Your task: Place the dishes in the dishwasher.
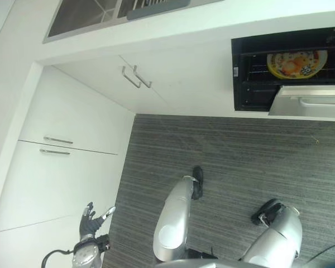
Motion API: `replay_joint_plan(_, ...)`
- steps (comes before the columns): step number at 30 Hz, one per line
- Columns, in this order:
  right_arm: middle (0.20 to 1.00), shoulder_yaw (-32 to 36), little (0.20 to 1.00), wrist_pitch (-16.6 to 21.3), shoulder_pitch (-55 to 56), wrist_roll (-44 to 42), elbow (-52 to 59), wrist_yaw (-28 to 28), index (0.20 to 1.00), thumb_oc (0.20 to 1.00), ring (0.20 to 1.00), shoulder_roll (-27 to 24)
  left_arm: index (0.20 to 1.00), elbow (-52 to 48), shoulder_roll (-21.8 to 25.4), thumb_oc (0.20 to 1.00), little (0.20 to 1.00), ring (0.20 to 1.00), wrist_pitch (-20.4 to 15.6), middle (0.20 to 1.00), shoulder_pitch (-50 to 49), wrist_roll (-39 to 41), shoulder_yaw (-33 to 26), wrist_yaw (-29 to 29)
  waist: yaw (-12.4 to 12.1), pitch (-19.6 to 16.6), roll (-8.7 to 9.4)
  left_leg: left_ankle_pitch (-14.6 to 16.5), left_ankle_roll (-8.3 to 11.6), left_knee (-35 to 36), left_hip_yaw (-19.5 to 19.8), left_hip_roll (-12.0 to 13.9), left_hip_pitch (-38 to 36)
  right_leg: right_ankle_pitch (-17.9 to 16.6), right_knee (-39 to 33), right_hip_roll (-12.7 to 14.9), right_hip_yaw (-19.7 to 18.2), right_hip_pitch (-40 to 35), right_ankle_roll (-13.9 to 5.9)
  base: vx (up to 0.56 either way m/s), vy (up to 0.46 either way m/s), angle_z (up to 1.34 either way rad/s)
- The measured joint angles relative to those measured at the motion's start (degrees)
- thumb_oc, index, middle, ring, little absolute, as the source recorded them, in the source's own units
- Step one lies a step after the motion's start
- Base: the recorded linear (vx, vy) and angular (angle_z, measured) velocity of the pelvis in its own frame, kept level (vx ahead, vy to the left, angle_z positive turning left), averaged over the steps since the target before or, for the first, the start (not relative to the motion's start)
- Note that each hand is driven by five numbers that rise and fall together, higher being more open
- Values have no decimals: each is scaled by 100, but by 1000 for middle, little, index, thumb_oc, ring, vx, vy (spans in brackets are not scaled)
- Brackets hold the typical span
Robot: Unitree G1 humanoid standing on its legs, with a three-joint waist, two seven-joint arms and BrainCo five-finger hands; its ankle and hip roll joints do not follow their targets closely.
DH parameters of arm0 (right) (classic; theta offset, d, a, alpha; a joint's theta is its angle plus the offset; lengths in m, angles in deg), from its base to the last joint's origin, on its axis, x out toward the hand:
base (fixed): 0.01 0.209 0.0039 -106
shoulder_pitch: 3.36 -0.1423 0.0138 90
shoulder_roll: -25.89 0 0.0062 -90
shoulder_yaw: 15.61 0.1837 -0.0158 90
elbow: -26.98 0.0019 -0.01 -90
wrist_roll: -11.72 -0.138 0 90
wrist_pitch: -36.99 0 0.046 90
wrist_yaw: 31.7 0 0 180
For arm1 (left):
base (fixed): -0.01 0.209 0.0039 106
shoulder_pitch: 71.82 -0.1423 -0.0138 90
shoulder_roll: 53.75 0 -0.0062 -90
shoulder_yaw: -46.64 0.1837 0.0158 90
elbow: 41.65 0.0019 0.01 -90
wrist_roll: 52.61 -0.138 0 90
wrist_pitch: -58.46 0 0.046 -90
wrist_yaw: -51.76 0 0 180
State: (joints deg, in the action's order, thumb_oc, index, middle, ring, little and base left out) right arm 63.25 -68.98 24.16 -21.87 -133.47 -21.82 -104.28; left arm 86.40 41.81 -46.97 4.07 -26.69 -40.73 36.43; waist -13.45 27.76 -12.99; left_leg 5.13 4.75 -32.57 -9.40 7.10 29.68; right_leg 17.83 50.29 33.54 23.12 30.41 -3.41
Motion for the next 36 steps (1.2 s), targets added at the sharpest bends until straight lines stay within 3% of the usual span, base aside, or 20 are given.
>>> replay_joint_plan(8, 200, -1019, 200, -355, -1499, 327, -612, 404, 200, 200, 200, -521, 1000, 16, 206, 1000, 1000, 1000, -22, 1000, -135, 3, -100, 383, -181, -32, -46, 156, 17, -371, 223, 23, 244, 178, 290, 87, 155, 5, -1, 20, -30, 9)
replay_joint_plan(10, 200, -1557, 200, -283, -2237, 411, -506, 557, 200, 200, 200, -652, 1000, 25, 301, 1000, 1000, 1000, -15, 1000, -168, 2, -159, 447, -216, -26, -36, 135, 53, -400, 269, 110, 270, 220, 323, 12, 197, 11, 62, -24, -80, -3)
replay_joint_plan(13, 200, -1763, 200, -345, -2476, 321, -552, 595, 200, 200, 200, -720, 1000, 41, 445, 1000, 1000, 1000, -13, 1000, -164, -5, -276, 543, -279, -1, 0, 67, 154, -339, 394, 224, 311, 294, 336, -101, 339, 3, 103, -9, -62, -3)
replay_joint_plan(16, 200, -1759, 200, -435, -2490, 223, -596, 620, 200, 200, 200, -724, 1000, 16, 521, 1000, 1000, 1000, -1, 1000, -166, -10, -278, 550, -349, 60, 90, -7, 203, -319, 439, 318, 322, 267, 346, -198, 422, -32, 240, 2, -54, -1)
replay_joint_plan(24, 200, -1755, 200, -730, -2478, 74, -803, 578, 200, 200, 200, -703, 1000, -287, 879, 1000, 1000, 1000, 203, 1000, -154, -15, -276, 464, -386, 119, 238, -99, 283, -190, 562, 409, 256, 175, 218, -346, 620, -214, 181, -26, -41, 1)
replay_joint_plan(29, 200, -1747, 200, -690, -2387, -24, -792, 551, 200, 200, 200, -593, 1000, -480, 977, 1000, 1000, 1000, 264, 1000, -144, -14, -277, 430, -403, 105, 304, -109, 298, -154, 556, 486, 275, 94, 77, -466, 641, -214, 205, -52, 11, -6)
replay_joint_plan(31, 200, -1684, 200, -495, -2189, -35, -701, 545, 200, 200, 200, -518, 1000, -433, 978, 1000, 1000, 1000, 279, 1000, -144, -13, -276, 429, -407, 100, 343, -111, 299, -138, 555, 535, 274, 25, -37, -542, 662, -242, 212, -23, 12, -8)
replay_joint_plan(32, 893, -1518, 893, -457, -2135, -53, -692, 561, 893, 893, 893, -506, 1000, -445, 977, 1000, 1000, 1000, 271, 1000, -128, -13, -277, 428, -401, 100, 355, -111, 298, -137, 552, 537, 282, 12, -65, -552, 670, -250, 205, -31, 15, -5)
replay_joint_plan(33, 1000, -1376, 1000, -294, -1786, -106, -439, 629, 1000, 1000, 1000, -495, 1000, -448, 978, 1000, 1000, 1000, 255, 1000, -127, -12, -281, 423, -395, 96, 370, -113, 291, -122, 562, 585, 260, -39, -163, -631, 711, -320, 198, -52, 28, -4)
replay_joint_plan(36, 1000, 112, 1000, 497, 389, -243, 1766, 743, 1000, 1000, 1000, -9, 1000, -605, 953, 1000, 1000, 1000, 255, 1000, -61, -10, -298, 371, -274, -64, 685, -169, 274, 129, 544, 715, 215, -258, -674, -923, 795, -442, 183, -61, 30, -14)
